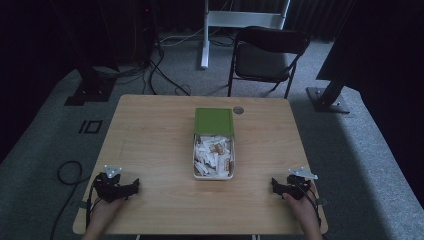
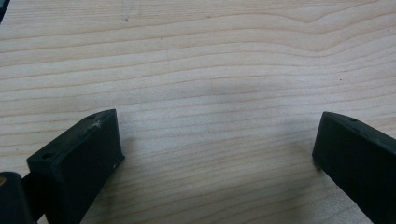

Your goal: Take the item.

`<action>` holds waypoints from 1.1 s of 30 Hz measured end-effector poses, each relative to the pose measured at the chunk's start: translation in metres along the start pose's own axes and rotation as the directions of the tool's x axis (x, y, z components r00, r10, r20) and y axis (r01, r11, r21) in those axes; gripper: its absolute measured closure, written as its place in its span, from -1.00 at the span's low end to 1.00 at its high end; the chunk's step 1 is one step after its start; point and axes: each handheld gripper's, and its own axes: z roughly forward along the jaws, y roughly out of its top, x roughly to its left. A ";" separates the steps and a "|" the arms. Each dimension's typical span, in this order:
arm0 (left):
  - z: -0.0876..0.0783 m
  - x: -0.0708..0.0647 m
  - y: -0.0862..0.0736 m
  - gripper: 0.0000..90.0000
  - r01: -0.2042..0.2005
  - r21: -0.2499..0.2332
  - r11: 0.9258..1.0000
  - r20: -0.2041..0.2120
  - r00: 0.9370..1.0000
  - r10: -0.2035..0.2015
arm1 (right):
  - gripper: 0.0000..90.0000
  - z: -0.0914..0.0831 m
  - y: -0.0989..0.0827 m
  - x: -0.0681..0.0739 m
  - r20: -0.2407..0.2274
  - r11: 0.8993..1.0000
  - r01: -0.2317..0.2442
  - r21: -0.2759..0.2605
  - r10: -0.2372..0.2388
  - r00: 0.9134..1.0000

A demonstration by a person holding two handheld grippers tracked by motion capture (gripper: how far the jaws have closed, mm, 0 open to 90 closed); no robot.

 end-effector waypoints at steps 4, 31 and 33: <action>0.000 0.000 0.000 -0.95 -0.001 0.000 1.000 0.001 1.000 0.001 | -0.73 0.000 0.000 0.000 0.001 1.000 -0.002 0.000 0.002 1.000; 0.000 0.000 0.000 -0.95 -0.002 0.000 1.000 0.002 1.000 0.002 | -0.68 -0.015 0.052 0.023 -0.030 0.997 0.004 -0.071 -0.006 1.000; 0.000 0.000 0.000 -0.95 -0.001 0.000 1.000 0.002 1.000 0.001 | -0.64 -0.020 0.060 0.026 -0.033 0.997 0.016 -0.078 -0.019 0.999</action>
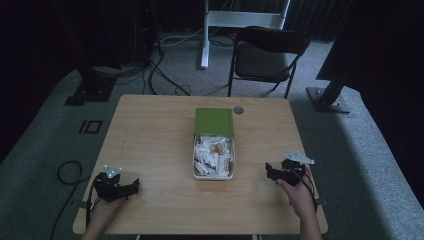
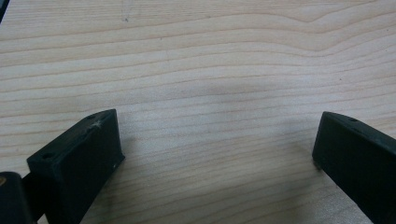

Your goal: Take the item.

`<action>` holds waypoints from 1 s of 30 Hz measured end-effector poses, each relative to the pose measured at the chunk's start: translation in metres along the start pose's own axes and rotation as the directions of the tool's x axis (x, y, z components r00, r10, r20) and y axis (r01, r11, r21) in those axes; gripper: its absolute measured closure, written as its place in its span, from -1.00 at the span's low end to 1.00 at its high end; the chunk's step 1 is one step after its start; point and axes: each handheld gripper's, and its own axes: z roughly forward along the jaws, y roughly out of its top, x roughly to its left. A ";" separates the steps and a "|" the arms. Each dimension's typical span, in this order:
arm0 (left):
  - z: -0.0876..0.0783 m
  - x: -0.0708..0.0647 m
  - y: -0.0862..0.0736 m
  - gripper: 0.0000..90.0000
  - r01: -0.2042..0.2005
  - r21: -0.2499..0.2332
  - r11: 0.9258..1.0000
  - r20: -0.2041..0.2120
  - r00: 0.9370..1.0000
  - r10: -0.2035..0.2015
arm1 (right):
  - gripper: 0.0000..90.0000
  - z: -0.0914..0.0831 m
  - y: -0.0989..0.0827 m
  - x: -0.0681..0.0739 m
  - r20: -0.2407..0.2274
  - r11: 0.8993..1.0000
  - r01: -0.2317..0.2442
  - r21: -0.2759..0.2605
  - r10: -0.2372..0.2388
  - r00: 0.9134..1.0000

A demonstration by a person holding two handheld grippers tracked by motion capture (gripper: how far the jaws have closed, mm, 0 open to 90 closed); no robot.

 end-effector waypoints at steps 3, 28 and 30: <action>0.000 0.000 0.000 -0.95 0.000 0.000 1.000 0.000 1.000 0.000 | -0.64 -0.004 0.009 0.004 -0.006 1.000 0.011 -0.013 -0.011 1.000; 0.000 0.000 0.000 -0.95 0.000 0.000 1.000 0.001 1.000 0.000 | -0.61 -0.006 0.067 0.055 -0.134 0.991 0.091 -0.100 -0.104 0.985; 0.000 0.000 0.000 -0.95 0.002 -0.002 1.000 0.001 1.000 -0.002 | -0.61 -0.005 0.067 0.057 -0.140 0.990 0.097 -0.101 -0.110 0.984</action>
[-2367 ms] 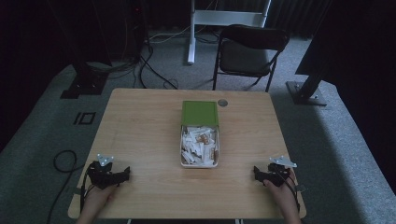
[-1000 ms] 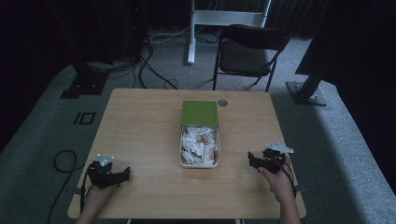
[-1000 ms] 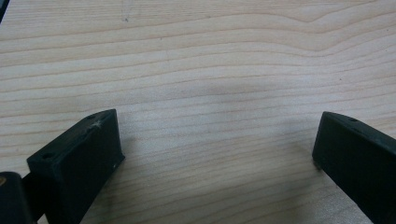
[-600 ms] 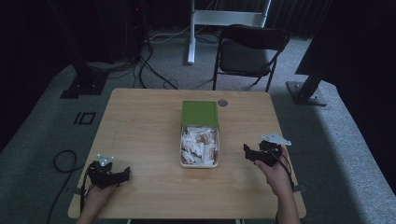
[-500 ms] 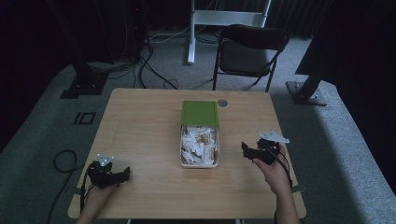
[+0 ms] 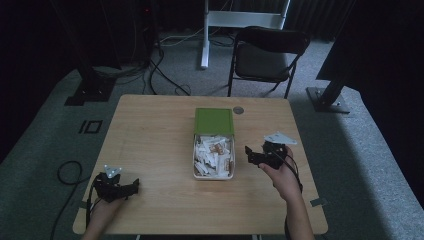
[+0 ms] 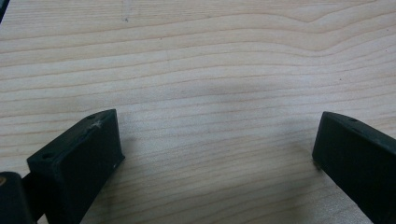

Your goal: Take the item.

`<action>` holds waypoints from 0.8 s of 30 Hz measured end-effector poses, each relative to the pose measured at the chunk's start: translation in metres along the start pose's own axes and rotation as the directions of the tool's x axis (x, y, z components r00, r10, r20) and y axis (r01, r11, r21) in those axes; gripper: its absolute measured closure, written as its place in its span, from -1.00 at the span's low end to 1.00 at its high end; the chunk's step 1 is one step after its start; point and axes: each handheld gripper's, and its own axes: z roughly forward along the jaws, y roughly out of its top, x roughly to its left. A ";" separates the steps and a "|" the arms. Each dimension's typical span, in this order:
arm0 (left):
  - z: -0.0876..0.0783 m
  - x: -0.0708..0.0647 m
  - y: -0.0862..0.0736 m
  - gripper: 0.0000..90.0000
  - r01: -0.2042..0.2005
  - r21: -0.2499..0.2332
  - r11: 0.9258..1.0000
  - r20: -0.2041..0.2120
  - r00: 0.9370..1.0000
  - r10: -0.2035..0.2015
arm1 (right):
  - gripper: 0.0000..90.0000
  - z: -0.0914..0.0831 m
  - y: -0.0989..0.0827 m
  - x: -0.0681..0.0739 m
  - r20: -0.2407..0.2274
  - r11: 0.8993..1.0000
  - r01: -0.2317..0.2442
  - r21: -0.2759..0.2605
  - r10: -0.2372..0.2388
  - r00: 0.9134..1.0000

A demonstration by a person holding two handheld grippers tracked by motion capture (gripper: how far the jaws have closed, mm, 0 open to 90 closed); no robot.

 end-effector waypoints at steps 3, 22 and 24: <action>0.000 0.000 0.000 -0.95 0.000 0.000 1.000 0.000 1.000 0.000 | -0.56 0.004 0.006 0.009 -0.017 1.000 0.009 -0.005 -0.009 1.000; 0.000 0.000 0.000 -0.95 -0.002 0.000 1.000 -0.001 1.000 0.002 | -0.48 0.022 0.025 0.050 -0.118 0.996 0.080 -0.033 -0.083 0.990; 0.000 0.000 0.000 -0.95 0.000 0.000 1.000 0.000 1.000 0.000 | -0.46 0.025 0.026 0.055 -0.130 0.996 0.082 -0.031 -0.085 0.988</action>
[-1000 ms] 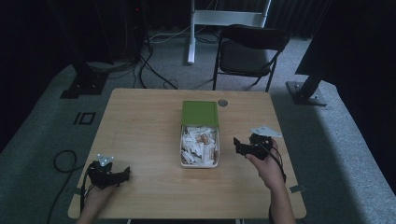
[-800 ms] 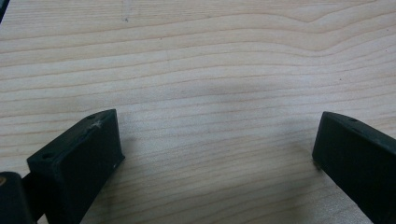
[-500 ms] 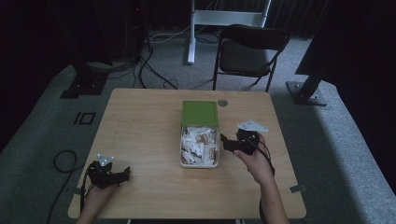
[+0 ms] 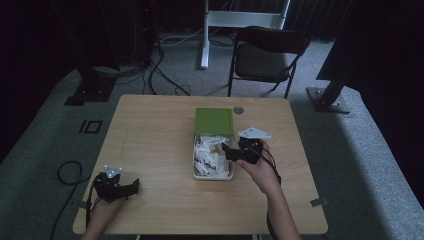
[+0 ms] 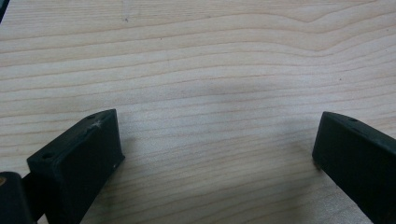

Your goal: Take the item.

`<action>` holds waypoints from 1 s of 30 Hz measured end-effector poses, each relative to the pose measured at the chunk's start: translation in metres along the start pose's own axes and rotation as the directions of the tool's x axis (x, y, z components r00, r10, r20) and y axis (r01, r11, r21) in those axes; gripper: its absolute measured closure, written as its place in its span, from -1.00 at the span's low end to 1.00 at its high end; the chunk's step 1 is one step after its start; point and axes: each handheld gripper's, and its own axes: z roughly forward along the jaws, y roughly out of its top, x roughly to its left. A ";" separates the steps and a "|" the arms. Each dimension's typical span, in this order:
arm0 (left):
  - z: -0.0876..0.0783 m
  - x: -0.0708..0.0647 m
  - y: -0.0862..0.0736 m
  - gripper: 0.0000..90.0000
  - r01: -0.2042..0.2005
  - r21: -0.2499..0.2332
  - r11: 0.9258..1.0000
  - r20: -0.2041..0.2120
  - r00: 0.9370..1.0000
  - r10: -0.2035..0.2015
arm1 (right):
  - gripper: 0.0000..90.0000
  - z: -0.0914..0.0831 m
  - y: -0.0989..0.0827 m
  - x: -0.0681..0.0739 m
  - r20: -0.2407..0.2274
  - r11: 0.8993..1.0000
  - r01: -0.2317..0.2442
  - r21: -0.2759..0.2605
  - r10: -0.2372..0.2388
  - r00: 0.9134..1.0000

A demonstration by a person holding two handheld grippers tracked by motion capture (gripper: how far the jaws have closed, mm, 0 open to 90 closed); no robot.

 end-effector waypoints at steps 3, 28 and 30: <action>0.000 0.000 0.000 -0.95 0.000 0.000 1.000 0.000 1.000 0.000 | -0.40 0.005 0.000 0.005 -0.024 1.000 0.001 0.000 -0.001 1.000; 0.000 0.000 0.000 -0.95 -0.004 0.002 1.000 0.000 1.000 0.004 | 0.34 0.033 -0.009 0.022 -0.045 0.992 0.086 0.097 -0.082 0.996; 0.000 0.000 0.000 -0.95 -0.004 0.002 1.000 0.000 1.000 0.004 | 0.42 0.035 -0.010 0.022 -0.052 0.988 0.091 0.122 -0.085 0.995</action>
